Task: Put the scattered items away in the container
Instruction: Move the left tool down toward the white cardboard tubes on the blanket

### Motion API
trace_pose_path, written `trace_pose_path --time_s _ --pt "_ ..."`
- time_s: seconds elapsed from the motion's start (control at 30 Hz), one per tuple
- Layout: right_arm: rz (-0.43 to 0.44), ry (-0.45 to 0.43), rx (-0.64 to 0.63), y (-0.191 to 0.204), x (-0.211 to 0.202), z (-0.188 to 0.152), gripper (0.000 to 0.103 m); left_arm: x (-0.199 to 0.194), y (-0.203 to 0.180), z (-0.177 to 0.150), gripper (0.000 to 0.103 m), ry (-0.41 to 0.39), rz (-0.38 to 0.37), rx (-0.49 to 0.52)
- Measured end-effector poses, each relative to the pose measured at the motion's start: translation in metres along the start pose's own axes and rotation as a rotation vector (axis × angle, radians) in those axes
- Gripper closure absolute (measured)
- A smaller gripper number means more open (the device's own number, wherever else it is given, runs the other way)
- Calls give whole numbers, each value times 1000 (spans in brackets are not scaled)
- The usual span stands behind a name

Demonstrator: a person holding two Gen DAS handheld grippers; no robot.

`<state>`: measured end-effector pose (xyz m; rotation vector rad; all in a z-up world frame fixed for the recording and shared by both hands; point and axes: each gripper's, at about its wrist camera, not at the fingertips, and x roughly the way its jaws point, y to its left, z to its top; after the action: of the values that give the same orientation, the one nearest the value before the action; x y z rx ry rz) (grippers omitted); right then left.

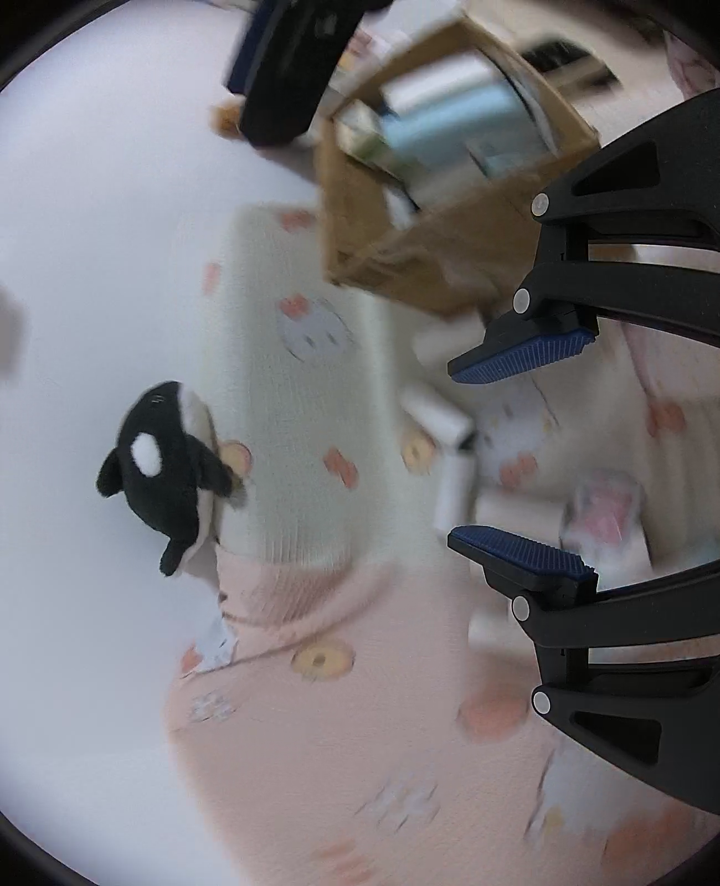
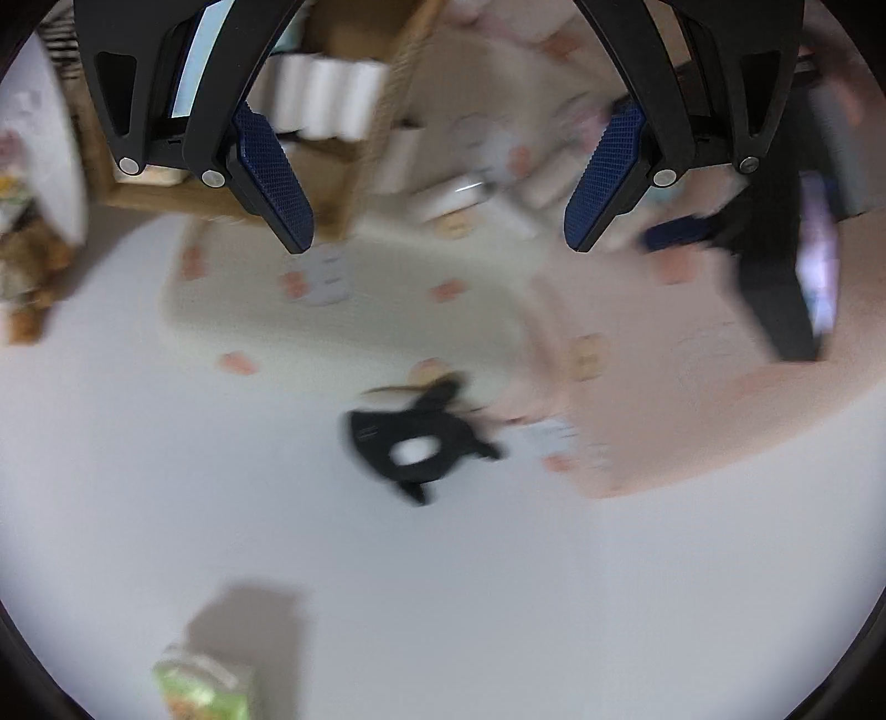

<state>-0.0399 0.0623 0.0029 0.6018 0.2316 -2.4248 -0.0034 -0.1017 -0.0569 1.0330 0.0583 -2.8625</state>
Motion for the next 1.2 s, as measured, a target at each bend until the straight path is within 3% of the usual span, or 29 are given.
trace_pose_path --time_s 0.1,0.27,0.33,0.43,0.63,0.73,0.8,0.93,1.1,1.17,1.2 --pt "-14 -38 1 10 8 0 12 8 20 -7 45 -33 -33 -114" --pt "32 -44 56 16 27 -4 12 15 48 -30 45 -130 113 -298" --pt "23 -75 55 21 33 -7 12 19 54 -36 45 -139 113 -308" --pt "63 -101 92 24 43 -14 12 31 54 -38 45 -60 110 -240" --pt "261 51 274 18 101 -33 12 46 74 -46 45 -34 157 -298" --pt "303 156 364 15 127 -50 12 46 84 -57 45 -29 144 -321" --pt "320 180 378 17 138 -58 12 50 91 -63 45 -7 127 -353" --pt "244 143 178 51 137 -56 12 61 101 -74 47 48 95 -386" --pt "255 134 24 83 142 -64 12 68 111 -80 54 55 91 -398" --pt "251 139 -30 92 147 -69 12 72 118 -78 63 68 113 -398" --pt "250 145 -45 95 151 -72 12 74 121 -77 78 79 143 -400"
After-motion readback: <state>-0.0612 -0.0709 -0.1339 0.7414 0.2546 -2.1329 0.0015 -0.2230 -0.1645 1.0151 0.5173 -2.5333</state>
